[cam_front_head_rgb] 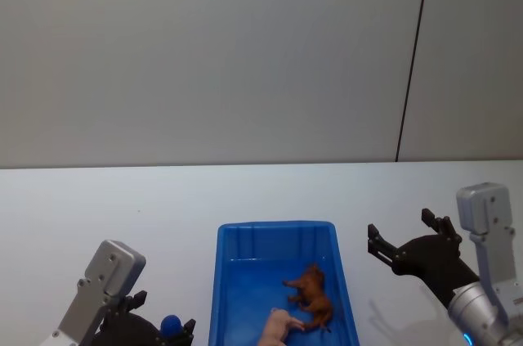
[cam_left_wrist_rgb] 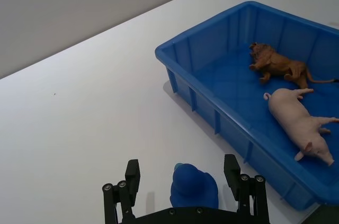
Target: Pick up the two dolls from the table and place them into the box.
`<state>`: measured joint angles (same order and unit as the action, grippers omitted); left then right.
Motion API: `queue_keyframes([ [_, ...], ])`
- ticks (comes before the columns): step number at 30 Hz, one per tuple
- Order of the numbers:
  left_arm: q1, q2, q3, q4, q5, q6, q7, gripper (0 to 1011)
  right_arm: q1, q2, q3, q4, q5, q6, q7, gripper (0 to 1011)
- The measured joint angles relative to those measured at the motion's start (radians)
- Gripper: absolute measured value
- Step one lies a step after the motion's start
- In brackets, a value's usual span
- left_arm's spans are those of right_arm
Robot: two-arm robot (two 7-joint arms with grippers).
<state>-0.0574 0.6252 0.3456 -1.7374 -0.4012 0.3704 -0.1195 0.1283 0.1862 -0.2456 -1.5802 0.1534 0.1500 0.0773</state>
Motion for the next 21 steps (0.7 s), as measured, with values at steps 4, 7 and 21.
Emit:
queue_keyframes([
  [4,-0.007,-0.004,0.000,0.018,0.007,-0.001,-0.019,1001,0.000,0.000,0.000,0.000,0.000,0.000,0.000,1001],
  [7,-0.015,-0.009,0.000,0.033,0.014,-0.005,-0.034,1001,0.000,0.000,0.000,0.000,0.000,0.000,0.000,1001],
  [21,-0.052,-0.037,0.005,0.108,0.043,-0.015,-0.108,834,0.000,0.000,0.000,0.000,0.000,0.000,0.000,1001],
])
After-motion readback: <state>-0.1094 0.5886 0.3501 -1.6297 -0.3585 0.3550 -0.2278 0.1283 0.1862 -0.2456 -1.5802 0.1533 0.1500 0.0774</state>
